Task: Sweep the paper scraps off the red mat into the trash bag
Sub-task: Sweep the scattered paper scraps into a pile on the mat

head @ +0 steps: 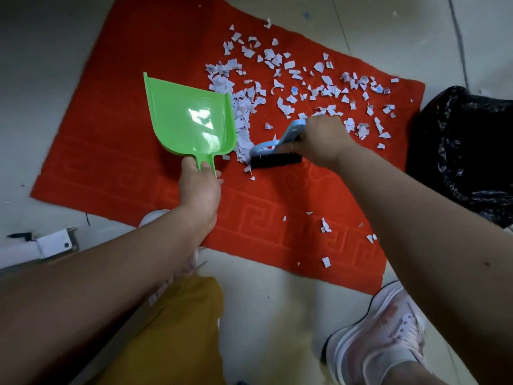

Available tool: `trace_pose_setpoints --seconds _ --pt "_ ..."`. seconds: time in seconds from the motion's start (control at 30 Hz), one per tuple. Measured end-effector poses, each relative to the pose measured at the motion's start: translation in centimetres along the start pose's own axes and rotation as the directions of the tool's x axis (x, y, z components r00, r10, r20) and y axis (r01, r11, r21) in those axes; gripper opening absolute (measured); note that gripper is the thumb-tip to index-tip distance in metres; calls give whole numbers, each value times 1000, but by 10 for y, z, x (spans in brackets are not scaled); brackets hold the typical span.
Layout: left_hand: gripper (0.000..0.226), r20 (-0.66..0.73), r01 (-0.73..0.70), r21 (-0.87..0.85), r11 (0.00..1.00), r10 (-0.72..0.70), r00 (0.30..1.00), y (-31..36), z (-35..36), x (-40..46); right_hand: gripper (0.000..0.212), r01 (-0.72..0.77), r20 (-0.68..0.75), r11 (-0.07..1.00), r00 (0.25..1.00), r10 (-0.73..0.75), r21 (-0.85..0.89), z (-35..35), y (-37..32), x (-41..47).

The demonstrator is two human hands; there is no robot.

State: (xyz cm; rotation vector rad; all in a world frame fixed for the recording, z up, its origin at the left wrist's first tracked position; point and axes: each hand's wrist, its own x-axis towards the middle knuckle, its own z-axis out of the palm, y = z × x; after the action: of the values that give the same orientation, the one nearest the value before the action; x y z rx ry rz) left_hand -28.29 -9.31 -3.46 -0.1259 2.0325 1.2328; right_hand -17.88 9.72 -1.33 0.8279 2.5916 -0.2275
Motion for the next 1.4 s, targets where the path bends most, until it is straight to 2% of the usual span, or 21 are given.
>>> trace_pose_setpoints --seconds 0.07,0.17,0.27,0.33,0.4,0.5,0.7,0.8,0.9,1.03,1.1,1.2,1.3,1.4 --pt "13 -3 3 -6 1000 -3 1000 0 -2 2 60 -14 -64 1000 998 16 26 -8 7 4" --pt "13 -15 8 -21 1000 -8 1000 2 -4 6 65 45 -87 998 995 -41 39 -22 12 -2" --pt "13 -32 4 -33 999 -5 999 6 -6 9 72 139 20 988 990 -140 62 -24 8 -11" --pt "13 -42 5 -46 999 -7 999 7 -8 10 60 164 128 985 977 -170 61 -16 -2 -13" --pt "13 -53 8 -49 999 -11 999 8 -9 11 53 185 170 981 967 -191 54 -7 -13 -8" --pt "12 -67 13 -49 999 -17 998 8 -13 13 51 163 110 987 981 -162 3 -6 -28 5" --pt "13 -76 27 -64 998 -31 997 10 -17 16 51 13 -25 999 1000 -12 39 -21 -22 25" --pt "14 -80 28 -68 997 -33 996 12 -19 16 61 -6 -76 999 997 9 37 -27 -16 28" --pt "14 -81 25 -75 997 -31 996 14 -20 17 68 -36 -117 992 992 50 118 -36 -13 23" --pt "15 -86 20 -75 997 -27 996 13 -19 16 47 -22 -193 976 979 65 216 -53 -11 3" --pt "15 -79 22 -78 997 -28 996 12 -17 16 43 -43 -221 942 968 122 332 -52 -10 -9" --pt "14 -66 21 -72 997 -26 997 13 -16 15 47 -189 -194 793 913 359 579 -36 -13 -24" --pt "13 -59 11 -62 998 -15 998 14 -14 13 51 -328 -177 658 796 579 678 -20 -12 -39" --pt "14 -54 -7 -35 999 5 999 12 -11 8 46 -424 -121 502 661 740 754 -4 -11 -63"
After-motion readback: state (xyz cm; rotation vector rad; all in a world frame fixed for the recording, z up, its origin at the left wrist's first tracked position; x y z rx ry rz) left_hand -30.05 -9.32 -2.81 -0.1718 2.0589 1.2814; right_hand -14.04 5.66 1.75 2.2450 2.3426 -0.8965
